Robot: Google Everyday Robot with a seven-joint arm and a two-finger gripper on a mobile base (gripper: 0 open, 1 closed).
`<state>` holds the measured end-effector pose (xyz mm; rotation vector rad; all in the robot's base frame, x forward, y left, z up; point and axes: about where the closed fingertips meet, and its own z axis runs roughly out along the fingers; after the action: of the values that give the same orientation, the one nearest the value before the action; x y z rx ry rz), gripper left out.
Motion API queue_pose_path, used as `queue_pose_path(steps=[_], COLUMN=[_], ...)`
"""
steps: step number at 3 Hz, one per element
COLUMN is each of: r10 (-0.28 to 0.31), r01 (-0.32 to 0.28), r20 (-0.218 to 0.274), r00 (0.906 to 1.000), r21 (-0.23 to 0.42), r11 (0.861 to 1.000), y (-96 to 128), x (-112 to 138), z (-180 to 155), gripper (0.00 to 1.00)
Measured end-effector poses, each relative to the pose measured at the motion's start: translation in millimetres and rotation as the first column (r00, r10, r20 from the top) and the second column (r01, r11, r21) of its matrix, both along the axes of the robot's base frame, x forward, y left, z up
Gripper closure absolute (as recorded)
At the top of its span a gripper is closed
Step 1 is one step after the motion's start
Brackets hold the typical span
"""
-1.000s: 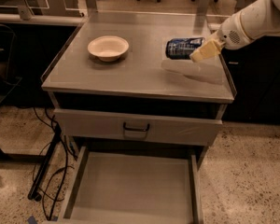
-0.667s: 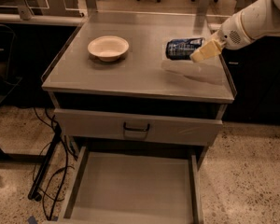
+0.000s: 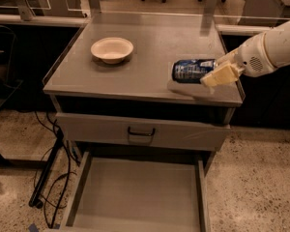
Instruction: Place pepsi can into middle drawer
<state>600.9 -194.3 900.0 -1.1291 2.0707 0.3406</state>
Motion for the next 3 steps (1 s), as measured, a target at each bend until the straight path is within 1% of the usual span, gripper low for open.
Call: queue_pose_path(steps=[1, 2, 3], r10=[-0.01, 0.003, 0.062], r01=[0.01, -0.003, -0.063], r20=[-0.012, -0.016, -0.024], r00=[0.9999, 0.9999, 0.9977], r21=[0.019, 0.014, -0.006], r11=[1.0, 1.0, 0.998], y=[-9.9, -4.6, 14.1], x=[-65.5, -70.9, -109.3], z=[-15.9, -19.9, -37.0], gripper=[1.0, 1.0, 1.0])
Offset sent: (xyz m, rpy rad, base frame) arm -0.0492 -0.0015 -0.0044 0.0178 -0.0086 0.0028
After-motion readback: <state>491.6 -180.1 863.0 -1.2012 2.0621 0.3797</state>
